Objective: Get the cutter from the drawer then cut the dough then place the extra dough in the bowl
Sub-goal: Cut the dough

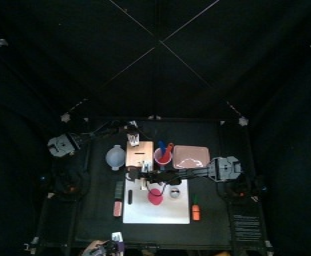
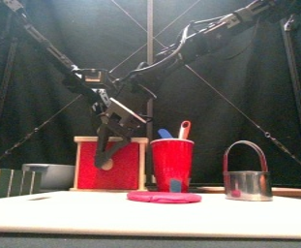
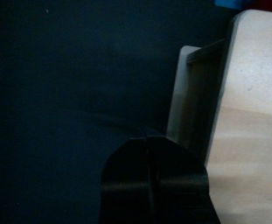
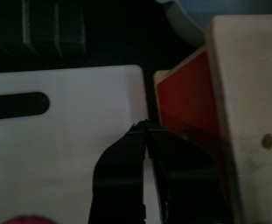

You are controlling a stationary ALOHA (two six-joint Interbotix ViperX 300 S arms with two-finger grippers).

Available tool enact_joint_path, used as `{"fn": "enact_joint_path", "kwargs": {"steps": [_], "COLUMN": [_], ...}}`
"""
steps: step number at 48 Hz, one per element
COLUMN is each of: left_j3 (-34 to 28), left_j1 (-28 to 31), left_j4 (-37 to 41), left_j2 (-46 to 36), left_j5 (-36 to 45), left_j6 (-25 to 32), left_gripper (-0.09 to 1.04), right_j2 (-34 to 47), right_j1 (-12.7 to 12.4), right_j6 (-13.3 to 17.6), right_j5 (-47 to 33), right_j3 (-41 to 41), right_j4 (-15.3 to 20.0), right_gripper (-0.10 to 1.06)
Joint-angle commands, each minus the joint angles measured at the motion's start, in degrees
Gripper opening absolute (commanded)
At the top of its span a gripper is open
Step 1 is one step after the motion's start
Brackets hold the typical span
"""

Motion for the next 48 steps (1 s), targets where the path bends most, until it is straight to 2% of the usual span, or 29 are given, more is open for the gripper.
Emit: {"fn": "enact_joint_path", "kwargs": {"steps": [1, 7, 16, 27, 37, 44, 48], "left_j3": [-0.79, -0.7, -0.88, -1.49, -0.09, 2.99, 5.19], "left_j1": [-0.09, -0.09, 0.18, 0.26, 0.09, -0.18, -2.72], "left_j4": [0.18, 0.18, 0.09, -0.18, -1.85, -4.39, -6.42], "left_j2": [-0.88, -0.88, -1.67, -5.36, -10.37, -13.71, -15.56], "left_j5": [-0.44, -0.44, -1.58, -5.62, -11.51, -15.29, -16.87], "left_j6": [0.0, 0.0, -0.62, -1.14, -3.08, -3.08, -2.99], "left_gripper": [0.1, 0.1, 0.1, 0.1, 0.11, 0.11, 0.11], "right_j2": [-1.41, -1.32, -2.11, -5.71, -11.16, -15.82, -18.9], "right_j1": [-1.85, -2.46, -1.85, 3.69, 8.09, 9.76, 10.55], "right_j6": [0.09, 0.18, 0.62, 0.88, 0.62, 0.79, 0.88], "right_j5": [-0.26, -0.18, -0.09, 0.35, 2.9, 6.77, 9.32], "right_j3": [-1.49, -1.58, -1.67, -2.81, -0.88, 2.72, 6.06], "right_j4": [-1.23, -1.49, 0.18, 5.19, 6.15, 5.98, 6.15], "right_gripper": [0.07, 0.07, 0.07, 0.07, 0.07, 0.08, 0.08]}}
